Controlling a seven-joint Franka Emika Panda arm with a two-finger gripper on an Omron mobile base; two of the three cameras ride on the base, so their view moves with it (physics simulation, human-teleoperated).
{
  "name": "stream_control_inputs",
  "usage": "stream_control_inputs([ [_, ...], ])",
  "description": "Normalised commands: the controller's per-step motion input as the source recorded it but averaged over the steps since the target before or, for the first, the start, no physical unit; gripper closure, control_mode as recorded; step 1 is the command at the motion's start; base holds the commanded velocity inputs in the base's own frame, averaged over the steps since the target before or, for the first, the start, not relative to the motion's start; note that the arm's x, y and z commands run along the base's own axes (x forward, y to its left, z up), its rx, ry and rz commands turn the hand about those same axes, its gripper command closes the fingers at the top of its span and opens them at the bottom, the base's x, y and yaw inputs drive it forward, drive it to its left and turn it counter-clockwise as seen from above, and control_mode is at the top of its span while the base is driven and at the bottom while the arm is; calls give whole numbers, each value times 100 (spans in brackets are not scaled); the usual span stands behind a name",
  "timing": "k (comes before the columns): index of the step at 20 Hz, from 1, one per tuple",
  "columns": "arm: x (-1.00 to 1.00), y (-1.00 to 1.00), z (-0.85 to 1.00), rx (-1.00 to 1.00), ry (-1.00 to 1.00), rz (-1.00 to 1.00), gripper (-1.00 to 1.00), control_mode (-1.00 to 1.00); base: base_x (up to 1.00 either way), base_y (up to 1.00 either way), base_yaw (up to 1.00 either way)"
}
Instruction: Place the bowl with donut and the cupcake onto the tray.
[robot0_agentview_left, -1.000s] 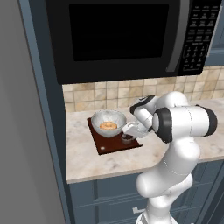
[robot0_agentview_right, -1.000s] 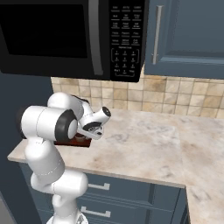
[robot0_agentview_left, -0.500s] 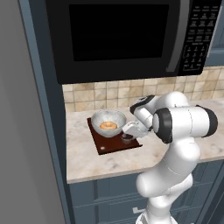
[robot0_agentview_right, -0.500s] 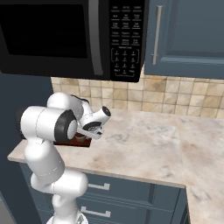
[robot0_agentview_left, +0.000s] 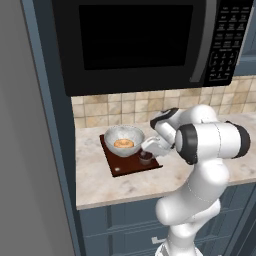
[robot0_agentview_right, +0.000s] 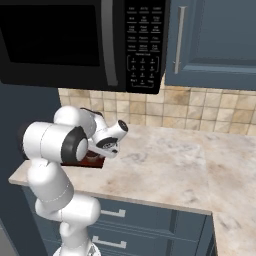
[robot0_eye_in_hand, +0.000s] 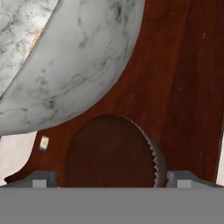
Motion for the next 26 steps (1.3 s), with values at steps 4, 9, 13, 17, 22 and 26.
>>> stream_control_inputs([
  [4, 1, 0, 13, 0, 1, 0, -100, -100, 0, 0, 0],
  [9, 1, -1, 33, 0, 2, 0, -100, -100, 0, 0, 0],
  [13, 0, -12, 37, 0, 0, 0, -100, -100, 0, 0, 0],
  [17, -6, -18, 29, 0, -2, 0, -100, -100, 0, 0, 0],
  [22, -14, -24, 29, 1, -6, 0, -100, -100, 0, 0, 0],
  [26, -19, -25, 37, 2, -6, 0, -100, -100, 0, 0, 0],
])
